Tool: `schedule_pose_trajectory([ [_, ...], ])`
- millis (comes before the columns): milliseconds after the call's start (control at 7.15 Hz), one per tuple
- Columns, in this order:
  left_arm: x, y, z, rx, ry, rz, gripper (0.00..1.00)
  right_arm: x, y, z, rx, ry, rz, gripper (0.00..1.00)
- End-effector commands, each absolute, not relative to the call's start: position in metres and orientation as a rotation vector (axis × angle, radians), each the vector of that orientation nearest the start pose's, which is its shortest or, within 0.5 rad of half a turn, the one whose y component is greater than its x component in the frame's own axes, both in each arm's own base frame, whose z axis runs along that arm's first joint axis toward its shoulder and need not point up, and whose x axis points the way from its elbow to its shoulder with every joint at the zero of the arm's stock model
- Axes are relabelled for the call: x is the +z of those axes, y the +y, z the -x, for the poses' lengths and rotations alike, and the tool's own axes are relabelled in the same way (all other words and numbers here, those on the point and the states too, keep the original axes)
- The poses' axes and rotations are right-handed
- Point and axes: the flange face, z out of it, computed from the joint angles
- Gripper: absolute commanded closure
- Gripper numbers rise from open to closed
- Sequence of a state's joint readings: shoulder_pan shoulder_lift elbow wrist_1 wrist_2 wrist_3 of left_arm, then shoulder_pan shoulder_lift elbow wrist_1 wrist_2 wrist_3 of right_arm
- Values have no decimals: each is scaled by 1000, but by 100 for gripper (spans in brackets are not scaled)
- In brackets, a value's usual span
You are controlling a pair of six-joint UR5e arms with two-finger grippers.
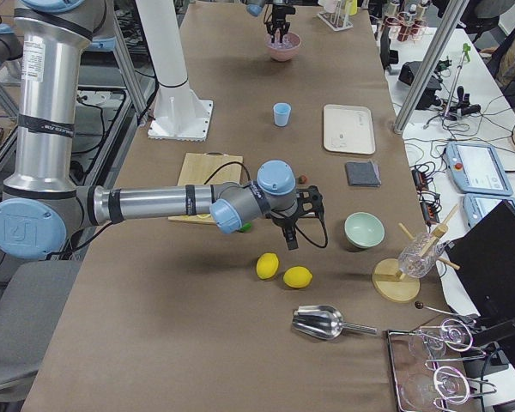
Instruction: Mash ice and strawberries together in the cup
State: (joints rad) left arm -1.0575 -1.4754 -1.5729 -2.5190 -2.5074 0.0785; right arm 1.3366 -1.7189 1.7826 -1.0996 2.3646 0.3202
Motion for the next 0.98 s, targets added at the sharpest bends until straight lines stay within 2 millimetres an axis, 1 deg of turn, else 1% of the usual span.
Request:
schedule_pose_trajectory([
  [0,594,-429,-175,930,1049,-609,44,567,-452,45,-120,-885,-267,0],
  [140,600,-431,-168,930,1038,-616,44,567,-452,45,-122,-885,-268,0],
  [280,599,-433,-165,927,1043,-615,43,568,-451,45,-119,-885,-264,0],
  [419,600,-435,-157,910,1049,-607,43,571,-451,45,-117,-884,-260,0],
  [699,600,-437,-153,903,1044,-610,43,573,-451,45,-115,-883,-256,0],
  [839,602,-440,-145,913,1029,-627,43,575,-451,45,-114,-882,-253,0],
])
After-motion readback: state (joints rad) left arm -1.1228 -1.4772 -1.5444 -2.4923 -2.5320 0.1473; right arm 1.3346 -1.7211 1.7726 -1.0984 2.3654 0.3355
